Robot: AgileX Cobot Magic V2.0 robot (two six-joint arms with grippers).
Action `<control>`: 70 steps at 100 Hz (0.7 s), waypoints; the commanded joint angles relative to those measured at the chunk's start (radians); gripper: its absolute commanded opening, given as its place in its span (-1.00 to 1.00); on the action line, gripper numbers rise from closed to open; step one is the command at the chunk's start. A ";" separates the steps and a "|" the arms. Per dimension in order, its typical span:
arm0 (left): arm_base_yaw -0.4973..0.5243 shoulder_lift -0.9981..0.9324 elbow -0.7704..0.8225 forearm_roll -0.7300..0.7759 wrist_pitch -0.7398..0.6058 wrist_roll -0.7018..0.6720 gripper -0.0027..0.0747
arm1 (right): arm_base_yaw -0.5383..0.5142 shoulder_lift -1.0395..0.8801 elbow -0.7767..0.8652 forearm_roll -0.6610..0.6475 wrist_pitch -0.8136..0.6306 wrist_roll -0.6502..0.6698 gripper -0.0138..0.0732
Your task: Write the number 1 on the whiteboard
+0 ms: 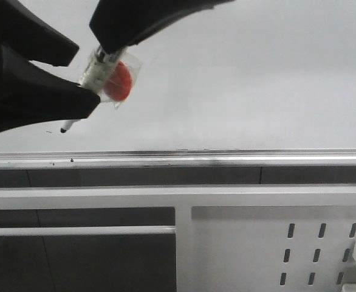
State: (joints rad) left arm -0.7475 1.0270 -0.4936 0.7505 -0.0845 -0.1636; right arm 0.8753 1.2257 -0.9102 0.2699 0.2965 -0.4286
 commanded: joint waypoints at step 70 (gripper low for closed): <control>-0.009 -0.487 0.033 -0.378 0.084 -0.010 -0.98 | -0.180 -0.489 0.252 0.044 -0.097 0.012 -0.84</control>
State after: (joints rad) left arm -0.7490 0.5749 -0.4582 0.4128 0.1088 -0.1636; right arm 0.7207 0.7747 -0.6337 0.2883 0.2605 -0.4165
